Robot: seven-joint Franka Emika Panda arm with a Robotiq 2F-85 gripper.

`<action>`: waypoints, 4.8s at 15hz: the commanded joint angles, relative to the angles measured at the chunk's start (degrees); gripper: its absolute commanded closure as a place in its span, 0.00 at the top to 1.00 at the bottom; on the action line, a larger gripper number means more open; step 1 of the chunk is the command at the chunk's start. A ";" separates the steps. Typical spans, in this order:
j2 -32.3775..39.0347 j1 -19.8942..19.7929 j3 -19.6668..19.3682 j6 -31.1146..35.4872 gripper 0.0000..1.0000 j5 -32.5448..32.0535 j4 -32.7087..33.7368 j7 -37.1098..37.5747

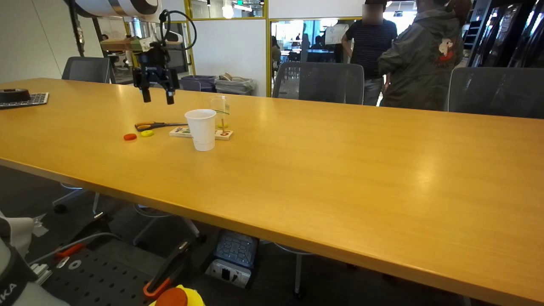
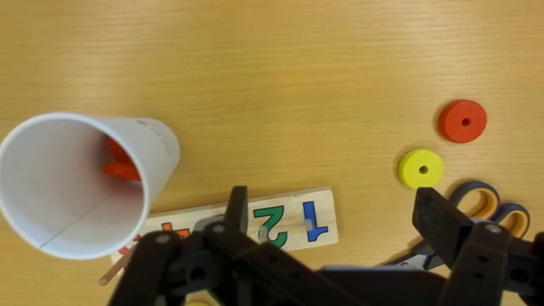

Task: Pick up the orange and yellow objects from the table and put them in the two cups

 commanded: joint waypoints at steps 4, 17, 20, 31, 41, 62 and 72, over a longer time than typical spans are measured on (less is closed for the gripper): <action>5.51 4.60 -0.01 6.73 1.00 1.23 1.38 17.10; 13.01 9.44 -1.01 18.26 1.00 -0.16 1.18 30.50; 13.78 9.88 -1.70 20.39 1.00 -0.55 1.22 30.26; 14.70 10.86 -3.52 21.01 1.00 -2.52 0.99 29.70; 15.60 11.75 -4.69 22.22 0.66 -4.45 1.17 30.62; 13.38 10.24 -11.79 18.70 0.20 -16.12 14.45 33.25; 14.22 4.48 -14.82 15.87 0.20 -17.81 19.63 29.76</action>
